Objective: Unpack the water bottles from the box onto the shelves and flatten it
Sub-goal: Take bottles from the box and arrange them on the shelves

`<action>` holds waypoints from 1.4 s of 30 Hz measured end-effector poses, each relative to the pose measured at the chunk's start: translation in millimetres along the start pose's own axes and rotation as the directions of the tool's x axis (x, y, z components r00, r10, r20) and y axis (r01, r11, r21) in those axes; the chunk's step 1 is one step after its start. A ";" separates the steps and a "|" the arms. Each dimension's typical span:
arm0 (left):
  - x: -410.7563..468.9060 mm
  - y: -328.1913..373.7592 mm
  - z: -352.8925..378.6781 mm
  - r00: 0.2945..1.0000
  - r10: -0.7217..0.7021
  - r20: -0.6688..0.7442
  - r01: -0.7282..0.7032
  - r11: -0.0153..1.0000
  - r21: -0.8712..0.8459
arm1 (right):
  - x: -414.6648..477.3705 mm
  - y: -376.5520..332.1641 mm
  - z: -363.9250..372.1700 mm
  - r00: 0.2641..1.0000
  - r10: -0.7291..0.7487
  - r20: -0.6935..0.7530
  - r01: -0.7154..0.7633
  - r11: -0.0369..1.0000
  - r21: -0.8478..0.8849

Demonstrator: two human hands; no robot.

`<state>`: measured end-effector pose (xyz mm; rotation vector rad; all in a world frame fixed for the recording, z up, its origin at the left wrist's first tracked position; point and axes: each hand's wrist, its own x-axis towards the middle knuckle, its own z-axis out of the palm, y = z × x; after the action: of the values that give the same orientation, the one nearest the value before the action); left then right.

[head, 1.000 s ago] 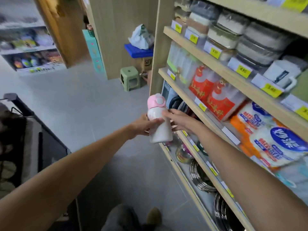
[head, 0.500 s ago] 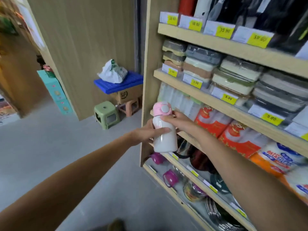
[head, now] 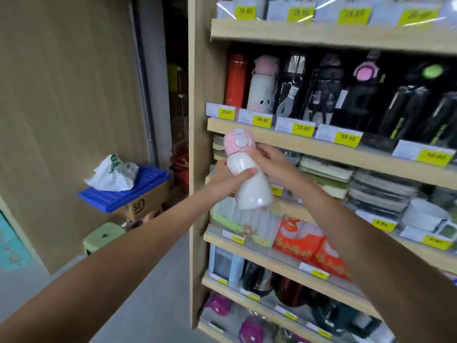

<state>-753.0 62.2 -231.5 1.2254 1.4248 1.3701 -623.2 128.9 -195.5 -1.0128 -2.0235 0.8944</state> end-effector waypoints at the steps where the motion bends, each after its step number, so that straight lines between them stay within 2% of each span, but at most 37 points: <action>1: 9.7 10.9 -1.5 0.999 0.033 -0.008 -0.033 0.999 -0.019 | 7.4 -7.2 -7.4 0.998 -0.025 -0.058 0.026 1.000 0.004; 6: 53.2 67.4 -6.1 0.991 0.127 -0.027 -0.130 0.981 -0.147 | 33.8 -39.4 -41.3 0.924 -0.153 -0.349 0.160 0.987 -0.008; 9: 79.1 97.7 -10.4 0.982 0.187 -0.033 -0.190 0.971 -0.144 | 47.7 -47.8 -58.8 0.808 -0.270 -0.524 0.176 0.959 -0.224; 12: 101.6 120.9 -12.8 0.978 0.207 -0.001 -0.207 0.975 -0.080 | 62.3 -51.5 -67.7 0.722 -0.324 -0.612 0.047 0.905 -0.424; 15: 122.3 136.6 -11.6 0.982 0.185 0.044 -0.184 0.983 -0.026 | 78.1 -53.2 -70.9 0.715 -0.277 -0.642 -0.088 0.875 -0.476; 19: 154.5 147.6 -8.7 0.989 0.140 0.048 -0.143 0.988 0.052 | 98.4 -49.3 -75.8 0.737 -0.254 -0.626 -0.119 0.864 -0.490; 23: 179.2 148.8 -6.0 0.985 0.140 -0.096 -0.125 0.981 0.146 | 113.5 -34.6 -75.9 0.730 -0.251 -0.636 -0.143 0.853 -0.501; 27: 198.0 154.1 -1.7 0.940 0.232 -0.248 -0.142 0.932 0.335 | 123.8 -18.8 -68.9 0.739 -0.233 -0.632 -0.208 0.814 -0.543; 33: 218.5 143.2 3.1 0.902 0.359 -0.238 -0.173 0.808 0.563 | 133.7 -9.9 -64.1 0.697 -0.285 -0.658 -0.253 0.761 -0.598; 40: 225.8 110.9 8.9 0.854 0.472 -0.217 -0.311 0.799 0.515 | 134.4 -5.3 -58.9 0.689 -0.265 -0.675 -0.302 0.741 -0.599; 42: 230.8 100.2 0.1 0.872 0.459 -0.168 -0.325 0.801 0.503 | 138.2 -5.6 -47.5 0.676 -0.232 -0.699 -0.335 0.748 -0.573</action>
<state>-791.5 281.5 -114.4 1.7750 1.8442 1.5877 -649.6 256.2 -128.6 -1.5147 -1.5519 -0.3225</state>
